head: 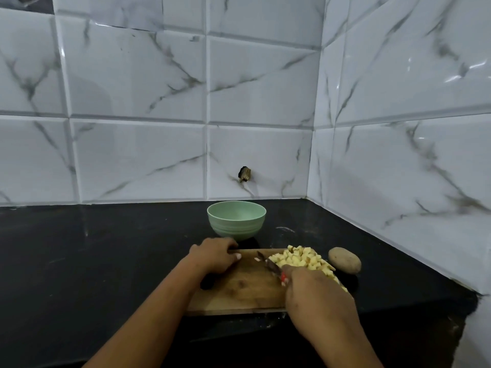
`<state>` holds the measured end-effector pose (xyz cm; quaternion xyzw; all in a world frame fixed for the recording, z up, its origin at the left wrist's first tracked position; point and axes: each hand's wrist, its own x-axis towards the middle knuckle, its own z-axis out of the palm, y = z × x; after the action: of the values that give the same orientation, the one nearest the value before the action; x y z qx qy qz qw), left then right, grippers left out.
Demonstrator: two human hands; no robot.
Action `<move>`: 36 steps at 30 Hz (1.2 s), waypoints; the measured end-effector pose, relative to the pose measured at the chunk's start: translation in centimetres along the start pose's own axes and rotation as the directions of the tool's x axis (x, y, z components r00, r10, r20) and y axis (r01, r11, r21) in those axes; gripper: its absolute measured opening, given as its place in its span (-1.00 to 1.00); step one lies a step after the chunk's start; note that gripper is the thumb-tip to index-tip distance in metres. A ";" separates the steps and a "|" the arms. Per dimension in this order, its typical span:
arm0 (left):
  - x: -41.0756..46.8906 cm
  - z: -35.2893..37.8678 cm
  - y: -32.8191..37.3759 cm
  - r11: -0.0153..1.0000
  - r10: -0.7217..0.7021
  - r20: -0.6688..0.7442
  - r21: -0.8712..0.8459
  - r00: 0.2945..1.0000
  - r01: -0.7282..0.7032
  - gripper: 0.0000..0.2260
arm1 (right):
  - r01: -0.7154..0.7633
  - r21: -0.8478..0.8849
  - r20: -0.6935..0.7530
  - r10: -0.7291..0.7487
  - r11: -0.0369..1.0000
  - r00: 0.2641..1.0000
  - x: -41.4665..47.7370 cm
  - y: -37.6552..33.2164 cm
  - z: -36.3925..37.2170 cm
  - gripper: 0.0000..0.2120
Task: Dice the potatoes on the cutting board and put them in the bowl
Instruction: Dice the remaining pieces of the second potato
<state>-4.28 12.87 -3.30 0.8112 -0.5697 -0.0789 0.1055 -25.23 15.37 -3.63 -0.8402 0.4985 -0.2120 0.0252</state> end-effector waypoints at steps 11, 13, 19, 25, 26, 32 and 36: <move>-0.9 0.9 0.5 0.998 -0.018 0.040 0.066 0.999 0.015 -0.63 | 0.010 0.114 0.024 -0.012 0.993 1.000 -0.5 0.4 -0.4 -0.63; -1.2 1.0 0.6 0.996 -0.029 0.026 0.082 0.999 0.027 -0.62 | 0.004 0.138 0.071 -0.014 0.990 0.997 -0.3 0.7 -0.1 -0.64; -2.0 1.7 0.7 0.996 -0.003 -0.037 0.087 0.999 0.006 -0.59 | -0.066 0.341 0.100 0.034 0.938 0.994 0.5 4.2 -0.9 -0.66; -2.4 2.2 2.0 0.994 0.068 -0.018 0.085 0.997 -0.067 -0.59 | -0.154 0.592 0.204 0.037 0.791 0.978 0.1 6.6 -1.8 -0.72; -2.5 2.4 2.2 0.994 0.076 -0.009 0.077 0.997 -0.075 -0.60 | -0.168 0.628 0.212 0.041 0.760 0.977 0.0 7.0 -1.7 -0.73; -3.2 2.7 3.4 0.984 0.174 0.023 -0.052 0.984 -0.173 -0.63 | -0.185 0.745 0.129 0.135 0.640 0.983 -0.3 9.2 -1.2 -0.73; -3.6 2.7 4.3 0.958 0.155 -0.136 -0.219 0.978 -0.182 -0.67 | -0.169 0.786 0.100 0.148 0.594 0.984 -0.4 10.3 -1.0 -0.68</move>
<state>-10.09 14.58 -4.78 0.7450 -0.6167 -0.0873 0.2388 -34.29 10.67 -5.48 -0.6972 0.4258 -0.3971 0.4182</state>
